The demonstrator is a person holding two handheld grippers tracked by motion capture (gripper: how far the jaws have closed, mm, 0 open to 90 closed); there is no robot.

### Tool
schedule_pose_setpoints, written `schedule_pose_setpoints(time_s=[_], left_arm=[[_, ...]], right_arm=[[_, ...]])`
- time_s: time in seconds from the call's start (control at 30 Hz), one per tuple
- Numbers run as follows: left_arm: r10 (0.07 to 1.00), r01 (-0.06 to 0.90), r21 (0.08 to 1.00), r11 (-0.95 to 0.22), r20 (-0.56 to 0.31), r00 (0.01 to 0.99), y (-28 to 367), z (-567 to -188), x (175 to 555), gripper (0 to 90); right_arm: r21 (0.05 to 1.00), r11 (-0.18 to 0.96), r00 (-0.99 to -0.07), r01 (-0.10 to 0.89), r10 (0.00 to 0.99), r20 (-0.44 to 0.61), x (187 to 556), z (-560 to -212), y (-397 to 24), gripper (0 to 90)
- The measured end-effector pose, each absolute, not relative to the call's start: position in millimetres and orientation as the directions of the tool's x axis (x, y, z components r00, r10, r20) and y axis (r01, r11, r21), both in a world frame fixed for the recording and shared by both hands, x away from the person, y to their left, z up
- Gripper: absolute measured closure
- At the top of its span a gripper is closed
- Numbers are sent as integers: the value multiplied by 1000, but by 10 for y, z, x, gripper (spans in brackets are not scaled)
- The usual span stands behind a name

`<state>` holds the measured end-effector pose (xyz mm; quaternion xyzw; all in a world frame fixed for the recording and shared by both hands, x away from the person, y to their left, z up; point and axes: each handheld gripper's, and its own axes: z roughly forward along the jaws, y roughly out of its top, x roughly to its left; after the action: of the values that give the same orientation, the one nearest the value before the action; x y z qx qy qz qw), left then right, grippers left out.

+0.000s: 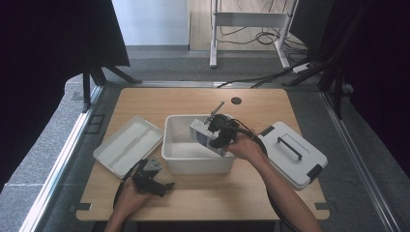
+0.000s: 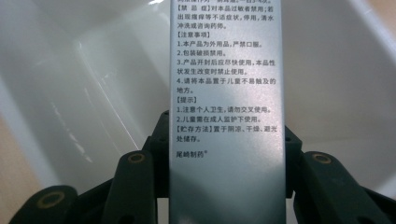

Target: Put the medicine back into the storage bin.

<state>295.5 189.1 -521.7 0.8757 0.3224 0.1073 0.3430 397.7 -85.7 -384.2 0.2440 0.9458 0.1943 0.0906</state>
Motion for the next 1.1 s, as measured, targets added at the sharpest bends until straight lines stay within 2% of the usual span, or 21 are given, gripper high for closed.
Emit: schedule_pose_setpoints(time_s=[0.2, 0.47, 0.87, 1.1], left_arm=[[639, 491, 670, -557, -33, 769, 1891, -5216, 2954, 26], [639, 491, 670, -557, -33, 769, 1891, -5217, 2954, 26], [643, 495, 668, -556, -33, 766, 1891, -5217, 2953, 22], [655, 506, 665, -550, -33, 755, 1889, -5218, 2950, 4]], right_arm=[[380, 812, -863, 443, 500, -63, 4017, -4070, -823, 555], [350, 822, -867, 449, 496, -51, 4036, -4136, -794, 523], [442, 776, -861, 450, 508, -15, 4005, -3915, -863, 434], [501, 749, -863, 433, 506, -10, 3906, -3719, -979, 304]])
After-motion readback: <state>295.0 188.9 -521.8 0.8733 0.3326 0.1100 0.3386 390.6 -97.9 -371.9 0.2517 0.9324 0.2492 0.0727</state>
